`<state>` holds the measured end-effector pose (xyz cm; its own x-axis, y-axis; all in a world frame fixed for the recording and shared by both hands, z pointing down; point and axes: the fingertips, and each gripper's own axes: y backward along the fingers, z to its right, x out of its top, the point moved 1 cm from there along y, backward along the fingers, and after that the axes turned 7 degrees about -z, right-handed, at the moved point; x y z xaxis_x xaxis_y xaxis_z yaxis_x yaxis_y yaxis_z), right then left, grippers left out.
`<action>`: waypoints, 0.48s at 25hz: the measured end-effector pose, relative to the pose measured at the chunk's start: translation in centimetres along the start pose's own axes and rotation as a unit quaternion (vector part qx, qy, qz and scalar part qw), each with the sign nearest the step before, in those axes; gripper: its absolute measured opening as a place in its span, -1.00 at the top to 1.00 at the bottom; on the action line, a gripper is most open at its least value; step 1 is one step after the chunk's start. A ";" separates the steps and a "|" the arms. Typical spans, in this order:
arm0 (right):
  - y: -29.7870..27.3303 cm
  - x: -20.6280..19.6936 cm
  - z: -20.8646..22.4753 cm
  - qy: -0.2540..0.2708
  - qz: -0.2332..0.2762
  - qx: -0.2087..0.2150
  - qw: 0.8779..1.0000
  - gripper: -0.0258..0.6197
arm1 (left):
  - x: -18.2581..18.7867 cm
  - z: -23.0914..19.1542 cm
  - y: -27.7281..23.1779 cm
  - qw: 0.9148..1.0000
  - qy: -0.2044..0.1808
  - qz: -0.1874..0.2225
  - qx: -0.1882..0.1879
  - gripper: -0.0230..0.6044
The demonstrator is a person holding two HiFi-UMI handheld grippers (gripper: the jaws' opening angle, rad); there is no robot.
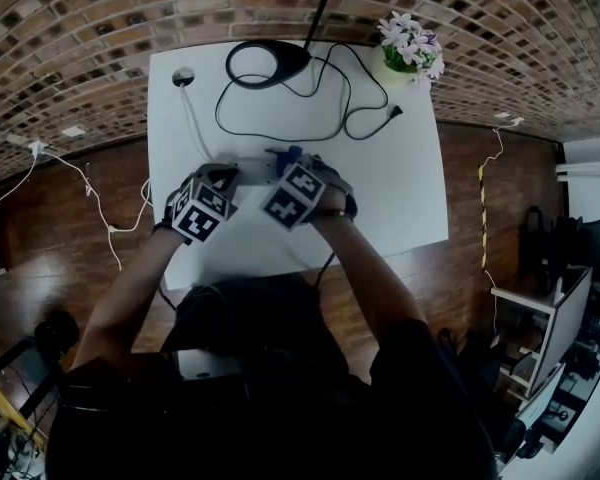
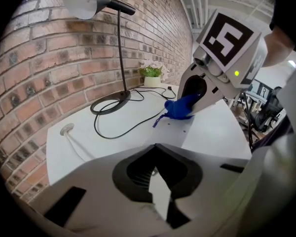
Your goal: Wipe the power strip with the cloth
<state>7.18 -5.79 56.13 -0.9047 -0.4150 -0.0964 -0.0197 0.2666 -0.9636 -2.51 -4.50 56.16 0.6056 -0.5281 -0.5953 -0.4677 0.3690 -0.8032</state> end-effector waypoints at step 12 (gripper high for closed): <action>-0.2 1.6 -1.1 0.028 -0.035 -0.031 0.999 0.75 | -0.1 0.1 0.2 0.999 -0.014 0.014 -0.030 0.90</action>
<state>5.30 -5.57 56.42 -0.9228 -0.3850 -0.0142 -0.1075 0.2926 -0.9502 -2.59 -4.24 56.06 0.6096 -0.4962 -0.6181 -0.5215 0.3362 -0.7842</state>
